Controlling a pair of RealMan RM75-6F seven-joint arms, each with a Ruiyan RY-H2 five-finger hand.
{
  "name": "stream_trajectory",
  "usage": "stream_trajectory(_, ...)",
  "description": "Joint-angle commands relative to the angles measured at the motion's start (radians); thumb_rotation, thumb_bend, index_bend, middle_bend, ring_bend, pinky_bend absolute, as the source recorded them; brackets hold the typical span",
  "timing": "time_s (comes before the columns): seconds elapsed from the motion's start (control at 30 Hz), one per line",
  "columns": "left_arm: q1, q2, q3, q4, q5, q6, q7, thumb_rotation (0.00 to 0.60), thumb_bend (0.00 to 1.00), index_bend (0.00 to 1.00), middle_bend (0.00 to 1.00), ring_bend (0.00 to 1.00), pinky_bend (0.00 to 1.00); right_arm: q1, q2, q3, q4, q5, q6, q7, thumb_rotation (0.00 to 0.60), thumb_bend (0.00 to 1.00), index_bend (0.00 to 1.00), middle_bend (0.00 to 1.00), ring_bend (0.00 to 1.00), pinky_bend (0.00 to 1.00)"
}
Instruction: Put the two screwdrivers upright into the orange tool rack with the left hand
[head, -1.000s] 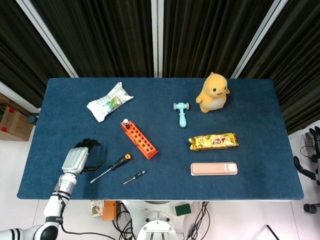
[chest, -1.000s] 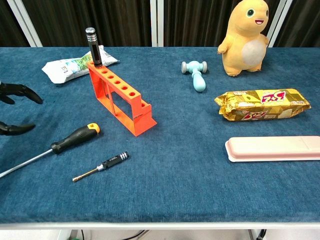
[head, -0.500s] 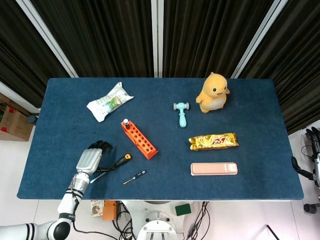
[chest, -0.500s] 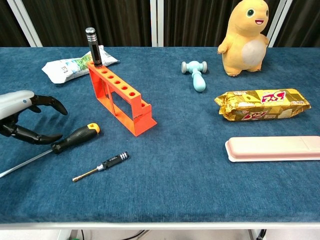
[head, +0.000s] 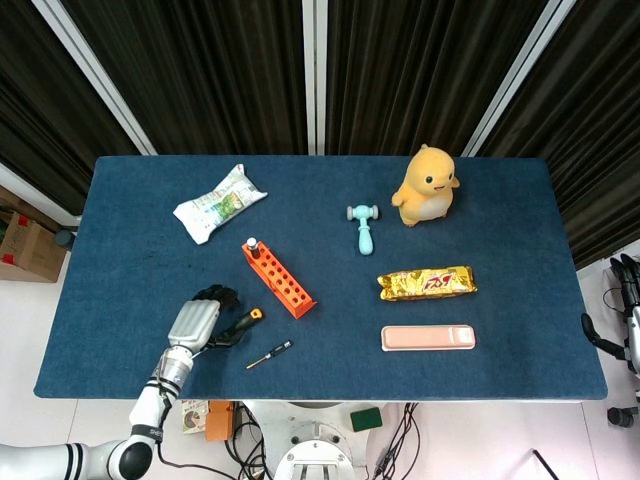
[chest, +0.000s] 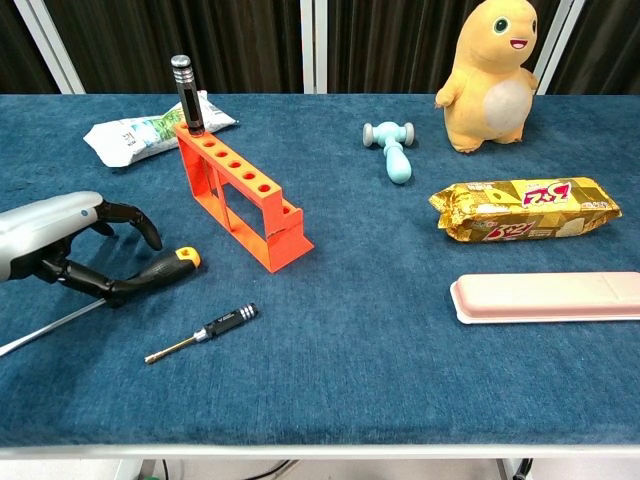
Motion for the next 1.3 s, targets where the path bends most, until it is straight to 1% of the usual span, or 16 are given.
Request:
stream_trajectory(0.03,-0.004,-0.012,0.001,0.014,-0.01,-0.005,0.01,0.442,0.25,0.34,0.2,0.08,0.16,0.001,0.0,-0.001,0.0,0.0,-0.002,0.0,0.6,0.36,0.0,0.0,0.0,0.0)
stream_trajectory(0.2,-0.011,-0.044,-0.003,0.048,-0.008,-0.001,0.019,0.447,0.26,0.39,0.21,0.09,0.16,0.003,0.0,-0.003,0.0,-0.003,-0.007,-0.003,0.6,0.36,0.0,0.0,0.0,0.0)
stream_trajectory(0.33,-0.013,-0.059,-0.001,0.061,-0.003,-0.005,0.016,0.483,0.28,0.42,0.21,0.09,0.16,0.005,0.004,-0.006,0.006,-0.008,-0.011,-0.002,0.6,0.36,0.0,0.0,0.0,0.0)
stream_trajectory(0.4,-0.013,-0.064,-0.002,0.069,0.003,-0.002,0.011,0.483,0.29,0.43,0.22,0.1,0.16,0.007,0.004,-0.005,0.007,-0.007,-0.014,-0.001,0.6,0.36,0.0,0.0,0.0,0.0)
stream_trajectory(0.53,-0.009,-0.069,-0.004,0.075,0.016,0.005,0.0,0.539,0.3,0.48,0.23,0.1,0.16,0.008,0.004,-0.006,0.007,-0.005,-0.018,-0.001,0.6,0.36,0.0,0.0,0.0,0.0)
stream_trajectory(0.57,-0.008,-0.069,-0.004,0.075,0.019,0.008,-0.003,0.544,0.31,0.49,0.24,0.11,0.16,0.009,0.004,-0.006,0.007,-0.005,-0.019,-0.001,0.6,0.36,0.0,0.0,0.0,0.0)
stream_trajectory(0.83,0.012,-0.049,0.001,0.043,0.068,0.037,-0.042,0.553,0.34,0.61,0.27,0.13,0.17,0.01,0.006,-0.007,0.005,-0.002,-0.025,-0.001,0.6,0.36,0.0,0.0,0.0,0.0)
stream_trajectory(0.97,0.025,-0.021,-0.003,-0.001,0.087,0.055,-0.067,0.565,0.35,0.63,0.28,0.13,0.17,0.011,0.006,-0.008,0.005,-0.003,-0.026,0.0,0.6,0.36,0.0,0.0,0.0,0.0)
stream_trajectory(1.13,0.049,0.059,-0.019,-0.106,0.133,0.105,-0.107,0.56,0.35,0.63,0.29,0.13,0.17,0.011,0.008,-0.007,0.004,-0.002,-0.026,0.004,0.6,0.36,0.0,0.0,0.0,0.0)
stream_trajectory(1.2,0.06,0.097,-0.027,-0.152,0.144,0.124,-0.122,0.566,0.35,0.63,0.29,0.13,0.18,0.011,0.008,-0.008,0.004,-0.005,-0.025,0.005,0.6,0.36,0.0,0.0,0.0,0.0)
stream_trajectory(1.3,0.072,0.148,-0.044,-0.209,0.141,0.137,-0.151,0.59,0.34,0.63,0.3,0.14,0.19,0.01,0.009,-0.011,0.005,-0.017,-0.018,0.014,0.6,0.36,0.0,0.0,0.0,0.0)
